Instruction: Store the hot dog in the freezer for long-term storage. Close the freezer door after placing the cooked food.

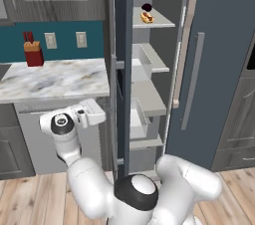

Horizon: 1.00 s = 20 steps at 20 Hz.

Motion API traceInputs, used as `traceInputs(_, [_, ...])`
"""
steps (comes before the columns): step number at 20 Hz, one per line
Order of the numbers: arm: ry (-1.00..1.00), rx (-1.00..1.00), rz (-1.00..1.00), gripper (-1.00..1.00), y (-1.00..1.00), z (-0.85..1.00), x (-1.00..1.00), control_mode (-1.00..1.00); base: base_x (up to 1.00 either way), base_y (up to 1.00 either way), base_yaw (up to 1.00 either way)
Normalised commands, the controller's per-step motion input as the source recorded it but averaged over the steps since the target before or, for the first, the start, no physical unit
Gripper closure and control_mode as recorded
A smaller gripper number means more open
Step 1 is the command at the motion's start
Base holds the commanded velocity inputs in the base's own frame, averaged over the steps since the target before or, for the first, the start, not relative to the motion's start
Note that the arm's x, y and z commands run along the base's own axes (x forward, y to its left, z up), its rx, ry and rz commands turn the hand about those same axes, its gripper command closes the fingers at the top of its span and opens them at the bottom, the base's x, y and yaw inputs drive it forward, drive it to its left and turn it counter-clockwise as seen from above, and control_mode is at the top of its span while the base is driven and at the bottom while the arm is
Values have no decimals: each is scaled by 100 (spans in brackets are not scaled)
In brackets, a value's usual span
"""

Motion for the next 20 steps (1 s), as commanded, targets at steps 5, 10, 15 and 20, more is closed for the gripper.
traceInputs(5, [-17,16,7,-100,1,-14,56,-100,0,0,0])
traceInputs(10, [-12,21,1,-100,0,-13,65,-100,0,0,0])
traceInputs(15, [-3,15,0,-100,0,-10,44,-100,0,0,0])
traceInputs(20, [1,8,0,-100,0,-1,18,-100,0,0,0])
